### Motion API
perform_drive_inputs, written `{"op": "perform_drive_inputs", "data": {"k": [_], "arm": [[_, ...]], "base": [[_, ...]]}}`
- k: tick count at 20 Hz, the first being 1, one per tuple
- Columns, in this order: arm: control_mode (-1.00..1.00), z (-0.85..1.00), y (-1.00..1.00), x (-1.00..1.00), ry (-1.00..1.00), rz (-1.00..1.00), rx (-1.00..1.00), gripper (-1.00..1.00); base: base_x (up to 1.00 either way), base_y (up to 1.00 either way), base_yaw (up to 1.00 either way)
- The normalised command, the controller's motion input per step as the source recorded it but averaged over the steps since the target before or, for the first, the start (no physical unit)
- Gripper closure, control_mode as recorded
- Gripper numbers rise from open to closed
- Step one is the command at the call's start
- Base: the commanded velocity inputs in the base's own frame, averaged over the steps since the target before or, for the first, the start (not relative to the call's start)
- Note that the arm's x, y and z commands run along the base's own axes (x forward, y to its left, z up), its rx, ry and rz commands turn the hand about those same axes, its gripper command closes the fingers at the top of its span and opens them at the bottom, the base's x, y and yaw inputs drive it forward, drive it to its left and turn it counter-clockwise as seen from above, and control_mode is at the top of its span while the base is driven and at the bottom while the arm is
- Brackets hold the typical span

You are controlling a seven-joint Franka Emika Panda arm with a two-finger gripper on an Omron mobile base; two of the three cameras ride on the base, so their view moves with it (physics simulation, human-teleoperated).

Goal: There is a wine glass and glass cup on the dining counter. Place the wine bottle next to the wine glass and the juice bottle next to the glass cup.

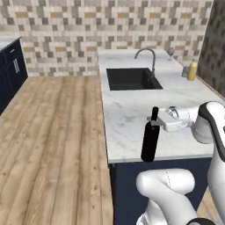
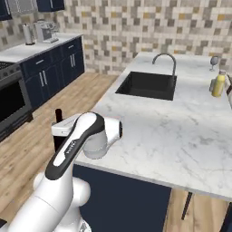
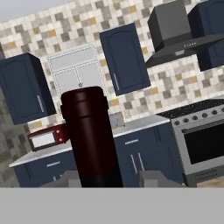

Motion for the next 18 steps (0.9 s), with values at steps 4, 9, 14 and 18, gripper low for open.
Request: {"op": "perform_drive_inputs", "data": {"k": [4, 9, 14, 18], "arm": [[1.00, 0.00, 0.00, 0.00, 0.00, 0.00, 0.00, 1.00], [1.00, 0.00, 0.00, 0.00, 0.00, 0.00, 0.00, 1.00], [1.00, 0.00, 0.00, 0.00, 0.00, 0.00, 0.00, 1.00], [1.00, 0.00, 0.00, 0.00, 0.00, 0.00, 0.00, 1.00]], "base": [[-0.07, -0.89, 0.00], [-0.04, -0.89, 0.00], [-0.03, -0.89, 0.00], [-0.01, -0.89, 0.00]]}}
